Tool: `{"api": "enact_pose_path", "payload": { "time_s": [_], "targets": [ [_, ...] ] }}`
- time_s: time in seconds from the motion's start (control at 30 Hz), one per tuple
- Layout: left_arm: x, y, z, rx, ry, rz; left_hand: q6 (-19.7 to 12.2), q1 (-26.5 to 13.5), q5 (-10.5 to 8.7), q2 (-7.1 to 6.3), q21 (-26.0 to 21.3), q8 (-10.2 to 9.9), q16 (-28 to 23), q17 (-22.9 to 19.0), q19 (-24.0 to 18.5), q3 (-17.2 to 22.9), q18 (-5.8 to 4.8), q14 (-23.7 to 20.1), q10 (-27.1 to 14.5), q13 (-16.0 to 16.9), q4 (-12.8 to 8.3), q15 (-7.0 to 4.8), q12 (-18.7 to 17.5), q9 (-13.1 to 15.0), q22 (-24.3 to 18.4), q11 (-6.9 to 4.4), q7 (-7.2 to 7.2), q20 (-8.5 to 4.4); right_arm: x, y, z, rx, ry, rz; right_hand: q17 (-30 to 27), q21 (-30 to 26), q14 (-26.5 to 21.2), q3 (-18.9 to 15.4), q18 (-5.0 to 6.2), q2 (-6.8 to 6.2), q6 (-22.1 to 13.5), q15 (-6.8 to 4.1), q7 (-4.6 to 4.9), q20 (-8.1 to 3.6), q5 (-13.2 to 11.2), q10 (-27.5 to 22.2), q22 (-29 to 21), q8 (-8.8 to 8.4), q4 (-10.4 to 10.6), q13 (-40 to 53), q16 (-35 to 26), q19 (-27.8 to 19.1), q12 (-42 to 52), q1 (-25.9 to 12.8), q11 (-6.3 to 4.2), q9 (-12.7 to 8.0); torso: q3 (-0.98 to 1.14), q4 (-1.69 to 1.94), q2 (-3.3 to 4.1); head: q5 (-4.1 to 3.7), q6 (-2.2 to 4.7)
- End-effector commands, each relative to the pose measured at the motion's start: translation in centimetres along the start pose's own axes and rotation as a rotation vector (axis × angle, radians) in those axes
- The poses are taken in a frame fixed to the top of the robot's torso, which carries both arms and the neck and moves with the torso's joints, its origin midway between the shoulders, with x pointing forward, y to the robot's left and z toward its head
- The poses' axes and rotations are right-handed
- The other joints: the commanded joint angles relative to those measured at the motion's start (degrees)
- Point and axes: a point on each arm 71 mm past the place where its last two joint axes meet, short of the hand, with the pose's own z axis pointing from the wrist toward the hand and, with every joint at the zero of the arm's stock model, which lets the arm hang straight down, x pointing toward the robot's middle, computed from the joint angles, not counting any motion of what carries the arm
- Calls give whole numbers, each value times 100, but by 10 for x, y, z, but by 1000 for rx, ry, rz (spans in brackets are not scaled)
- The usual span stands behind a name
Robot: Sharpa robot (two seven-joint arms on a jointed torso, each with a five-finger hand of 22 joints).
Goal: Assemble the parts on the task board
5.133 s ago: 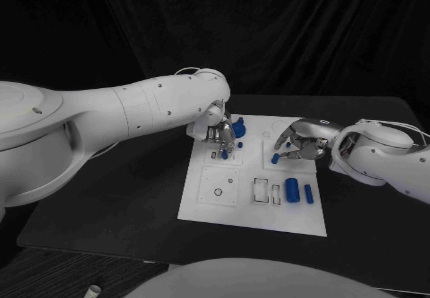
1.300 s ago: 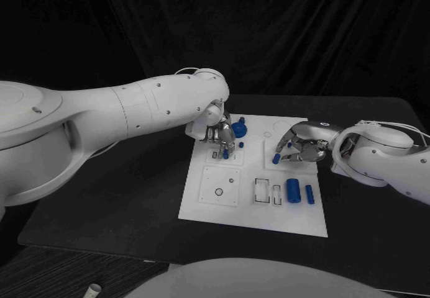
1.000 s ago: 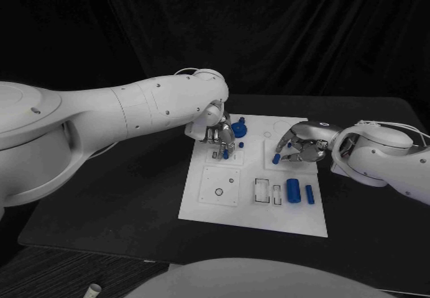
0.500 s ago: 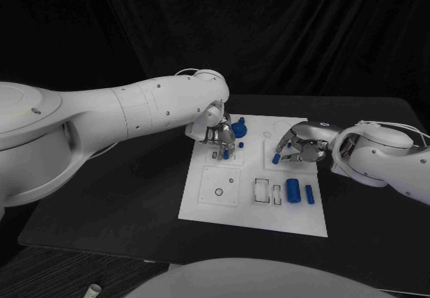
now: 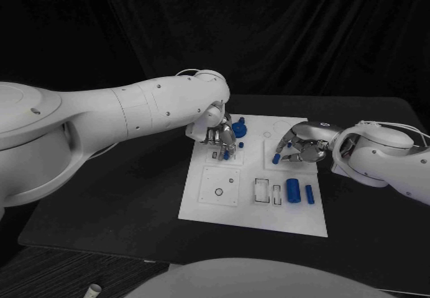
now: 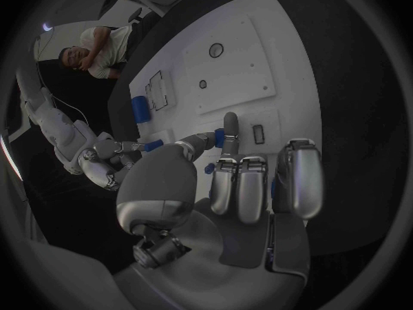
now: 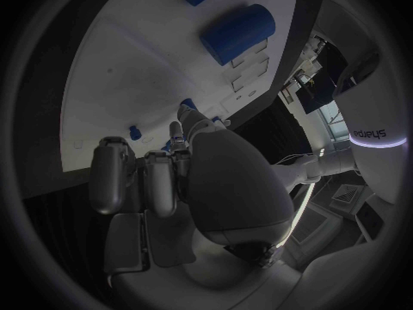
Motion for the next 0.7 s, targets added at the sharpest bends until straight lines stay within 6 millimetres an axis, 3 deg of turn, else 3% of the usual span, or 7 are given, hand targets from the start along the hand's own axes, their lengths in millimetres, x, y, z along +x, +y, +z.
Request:
{"api": "enact_pose_path", "payload": {
  "time_s": [0.03, 0.7],
  "targets": [
    [3, 0, 3, -29, -16, 22, 76, 359, 37, 321, -21, -35, 15, 1510, 157, 628, 104, 605, 563, 1506, -659, 15, 15, -5, 1126, 12, -121, 14, 1, -1, -1, 13, 0, -4, 653, -23, 290, 10, 115, -22, 6, 31, 5, 14, 34, -51, 1049, -6, -17, 63, -24, -43, -33, 29, -1, -5, 1, 9, -3, -8, -1],
    [-2, 1, 2, -15, -116, 59, 96, 393, 94, 310, 25, -45, 15, 1510, 175, 612, 95, 605, 563, 1506, -665, 17, 15, -4, 1140, 13, -117, 18, 1, -1, -1, 14, 0, -4, 644, -30, 287, 11, 117, -27, -6, 30, 0, 15, 29, -54, 1047, -13, -16, 57, -29, -47, -38, 21, -3, -10, 4, 6, 4, -7, -1]
  ]
}}
